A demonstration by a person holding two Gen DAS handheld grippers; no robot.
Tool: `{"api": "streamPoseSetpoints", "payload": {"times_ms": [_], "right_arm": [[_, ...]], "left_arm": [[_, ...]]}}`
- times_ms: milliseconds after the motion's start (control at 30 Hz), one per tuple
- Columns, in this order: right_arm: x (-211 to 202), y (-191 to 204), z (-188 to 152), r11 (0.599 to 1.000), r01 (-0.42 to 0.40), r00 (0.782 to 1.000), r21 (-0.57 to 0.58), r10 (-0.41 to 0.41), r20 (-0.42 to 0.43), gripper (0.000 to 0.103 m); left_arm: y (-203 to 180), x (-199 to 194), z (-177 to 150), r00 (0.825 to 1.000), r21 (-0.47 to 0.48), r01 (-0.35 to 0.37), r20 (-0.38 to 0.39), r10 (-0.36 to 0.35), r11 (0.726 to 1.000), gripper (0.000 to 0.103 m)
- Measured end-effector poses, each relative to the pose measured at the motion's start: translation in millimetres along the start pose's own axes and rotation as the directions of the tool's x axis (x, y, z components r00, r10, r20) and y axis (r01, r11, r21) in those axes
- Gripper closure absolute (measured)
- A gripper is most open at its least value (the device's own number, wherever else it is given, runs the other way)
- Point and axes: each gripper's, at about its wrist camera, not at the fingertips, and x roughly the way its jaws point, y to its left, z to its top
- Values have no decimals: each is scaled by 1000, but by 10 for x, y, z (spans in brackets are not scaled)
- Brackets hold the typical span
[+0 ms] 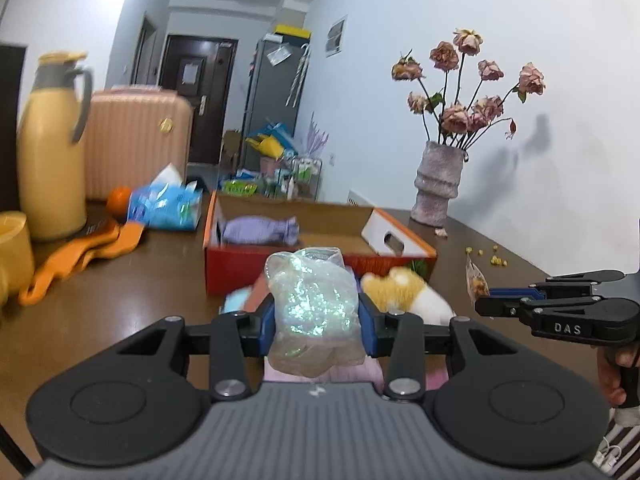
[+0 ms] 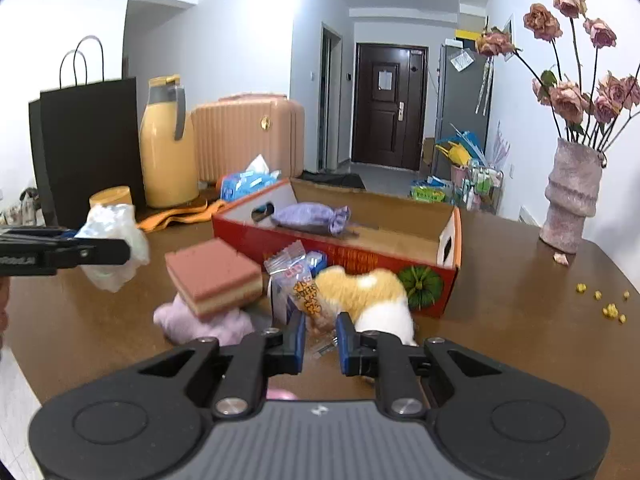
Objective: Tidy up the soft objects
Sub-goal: 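Carry the iridescent ball into the box and open the left tool, then withdraw the left tool from the box back over the table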
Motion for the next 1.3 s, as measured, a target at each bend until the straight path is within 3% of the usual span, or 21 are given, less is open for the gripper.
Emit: {"api": "streamPoseSetpoints", "payload": {"times_ms": [167, 267, 333, 500, 600, 667, 800, 933, 1133, 1300], "right_arm": [[392, -298, 523, 1000, 3, 1000, -28, -4, -9, 87], [897, -634, 908, 1000, 18, 999, -7, -18, -50, 87], [1320, -851, 1126, 999, 50, 994, 5, -49, -96, 87], [2393, -1230, 1458, 986, 157, 957, -46, -164, -238, 87], [2936, -1235, 1478, 960, 214, 916, -182, -262, -304, 87], [3196, -1212, 1451, 946, 213, 902, -243, -286, -324, 87], [3505, -1248, 1415, 928, 227, 884, -296, -324, -337, 82], [3477, -1314, 1442, 939, 238, 894, -248, -311, -321, 78], [3009, -1369, 1560, 941, 255, 913, -223, -310, -266, 78], [2331, -1284, 1639, 934, 271, 929, -233, -317, -192, 76]], "left_arm": [[96, 669, 731, 994, -13, 104, -42, -105, 994, 62], [106, 1396, 1147, 984, -62, 136, -107, -142, 989, 62], [89, 2018, 1358, 981, -79, 105, -157, -117, 991, 62], [135, 3310, 1471, 952, -101, -13, -304, -18, 995, 62], [211, 3753, 1402, 933, -113, -39, -360, -5, 993, 54], [246, 3921, 1356, 927, -115, -33, -375, -13, 993, 48], [251, 4083, 1306, 921, -97, -33, -389, -8, 995, 31], [326, 4007, 1319, 929, -117, -23, -368, -22, 993, 25], [369, 3610, 1566, 945, -87, -55, -326, 24, 995, 25], [460, 2917, 1778, 964, -35, -74, -258, 62, 997, 18]]}}
